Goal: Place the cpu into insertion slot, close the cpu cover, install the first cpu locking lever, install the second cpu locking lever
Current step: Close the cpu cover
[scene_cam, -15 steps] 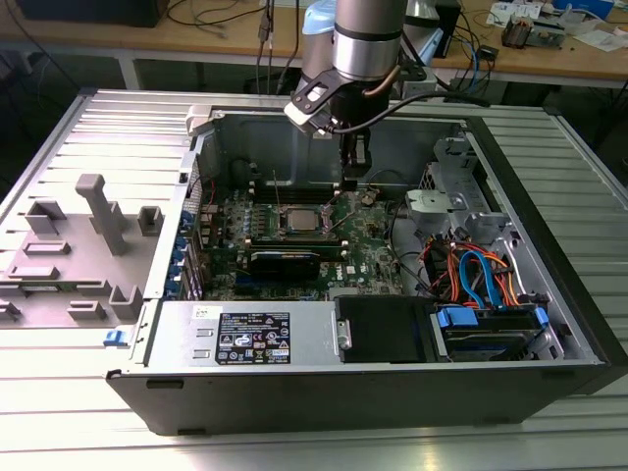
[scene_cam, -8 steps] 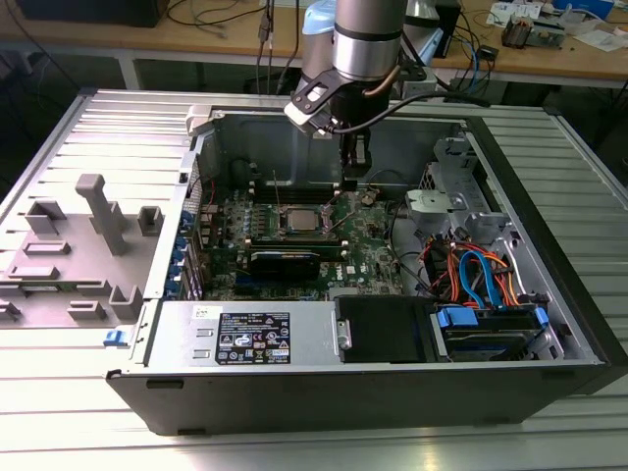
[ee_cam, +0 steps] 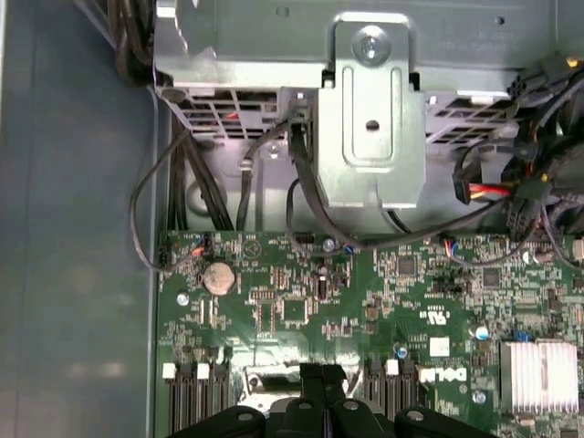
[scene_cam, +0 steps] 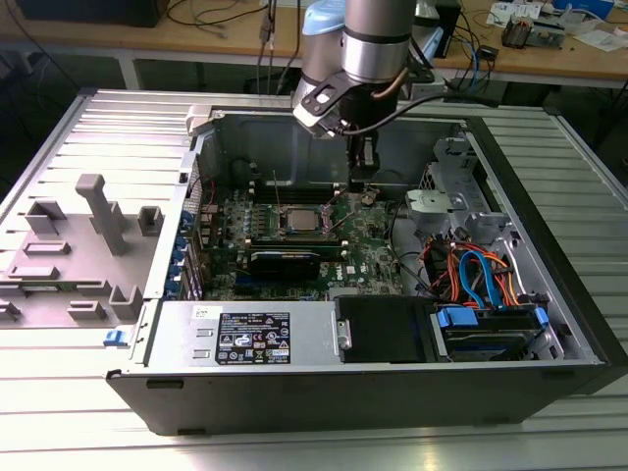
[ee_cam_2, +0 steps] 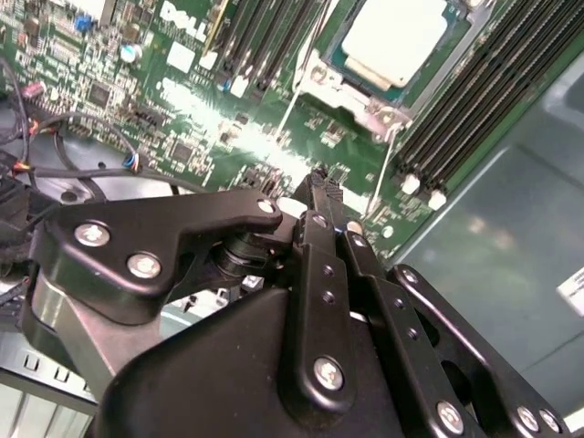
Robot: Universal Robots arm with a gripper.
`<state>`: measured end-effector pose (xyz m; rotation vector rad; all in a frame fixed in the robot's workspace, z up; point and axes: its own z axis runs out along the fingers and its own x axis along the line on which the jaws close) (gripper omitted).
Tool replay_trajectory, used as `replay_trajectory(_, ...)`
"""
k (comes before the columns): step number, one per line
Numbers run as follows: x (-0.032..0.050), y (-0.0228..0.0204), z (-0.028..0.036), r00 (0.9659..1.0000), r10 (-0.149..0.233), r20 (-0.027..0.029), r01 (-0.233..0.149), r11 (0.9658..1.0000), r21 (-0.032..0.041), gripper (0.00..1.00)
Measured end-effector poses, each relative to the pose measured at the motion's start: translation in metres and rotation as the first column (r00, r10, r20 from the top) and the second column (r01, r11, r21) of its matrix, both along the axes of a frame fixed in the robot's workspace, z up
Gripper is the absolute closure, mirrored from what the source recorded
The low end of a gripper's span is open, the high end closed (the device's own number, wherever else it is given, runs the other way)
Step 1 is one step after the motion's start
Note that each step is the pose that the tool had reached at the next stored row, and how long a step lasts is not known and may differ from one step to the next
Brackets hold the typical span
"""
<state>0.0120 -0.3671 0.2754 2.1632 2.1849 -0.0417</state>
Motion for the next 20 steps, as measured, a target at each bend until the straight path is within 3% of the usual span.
replay_trajectory(8,0.0154,0.0008,-0.0075,1.0000,0.000,-0.0016,0.000,1.0000,0.0001,0.89)
replay_trajectory(13,0.0218,0.0014,-0.0159,1.0000,0.000,-0.0087,0.000,1.0000,0.0001,0.89)
replay_trajectory(15,0.0219,0.0017,-0.0195,1.0000,0.000,-0.0088,0.000,1.0000,0.0000,0.89)
replay_trajectory(20,0.0181,0.0018,-0.0217,1.0000,0.003,-0.0088,-0.003,1.0000,0.0000,0.89)
